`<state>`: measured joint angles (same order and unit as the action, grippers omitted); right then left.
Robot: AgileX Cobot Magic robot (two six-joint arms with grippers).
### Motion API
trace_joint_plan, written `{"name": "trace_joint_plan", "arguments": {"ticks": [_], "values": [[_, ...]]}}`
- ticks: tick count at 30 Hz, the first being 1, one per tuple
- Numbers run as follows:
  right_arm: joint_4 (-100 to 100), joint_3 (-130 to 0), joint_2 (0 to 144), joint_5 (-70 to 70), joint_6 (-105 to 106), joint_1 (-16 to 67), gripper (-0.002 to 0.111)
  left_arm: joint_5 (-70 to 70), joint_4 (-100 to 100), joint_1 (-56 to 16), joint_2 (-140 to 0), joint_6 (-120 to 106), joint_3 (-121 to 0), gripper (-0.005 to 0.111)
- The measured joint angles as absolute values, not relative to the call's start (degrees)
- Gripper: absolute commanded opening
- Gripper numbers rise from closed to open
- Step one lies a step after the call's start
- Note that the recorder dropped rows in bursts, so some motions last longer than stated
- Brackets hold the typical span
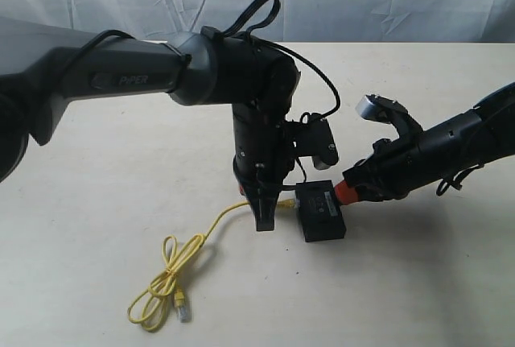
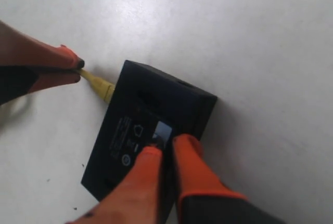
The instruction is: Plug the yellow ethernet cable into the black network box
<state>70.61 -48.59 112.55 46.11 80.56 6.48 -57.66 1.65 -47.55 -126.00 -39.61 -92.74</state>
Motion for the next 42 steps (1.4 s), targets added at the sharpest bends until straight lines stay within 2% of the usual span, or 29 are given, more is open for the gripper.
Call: {"name": "trace_joint_plan", "arguments": {"ticks": [9,19,23,28,30,36,42], "values": [[70.6,-48.6,112.5,47.6,79.9,7.3,0.006,-54.5,3.1,-47.7,-126.0,-39.0,-92.9,0.031],[70.6,-48.6,112.1,47.9,79.2,7.4,0.006,-56.4,-0.3,-46.9,-124.3,-36.2,-92.9,0.032],[70.6,-48.6,110.4,47.9,78.7,7.1,0.006,-58.7,-0.7,-44.7,-123.1,-35.2,-92.9,0.028],[70.2,-48.6,106.9,48.3,74.8,2.5,0.005,-61.4,-1.3,-40.7,-120.4,-30.7,-92.9,0.001],[70.0,-48.6,104.8,49.6,72.6,0.0,-0.001,-61.9,-1.5,-38.8,-118.5,-27.8,-92.9,0.000],[61.8,-48.5,92.6,54.2,63.4,-2.9,-0.001,-61.8,-1.8,-32.7,-106.3,-18.4,-92.3,0.000],[45.3,-47.5,73.7,49.8,49.0,-3.0,-0.001,-52.2,-1.9,-24.6,-84.0,-11.4,-80.0,0.000]]}}
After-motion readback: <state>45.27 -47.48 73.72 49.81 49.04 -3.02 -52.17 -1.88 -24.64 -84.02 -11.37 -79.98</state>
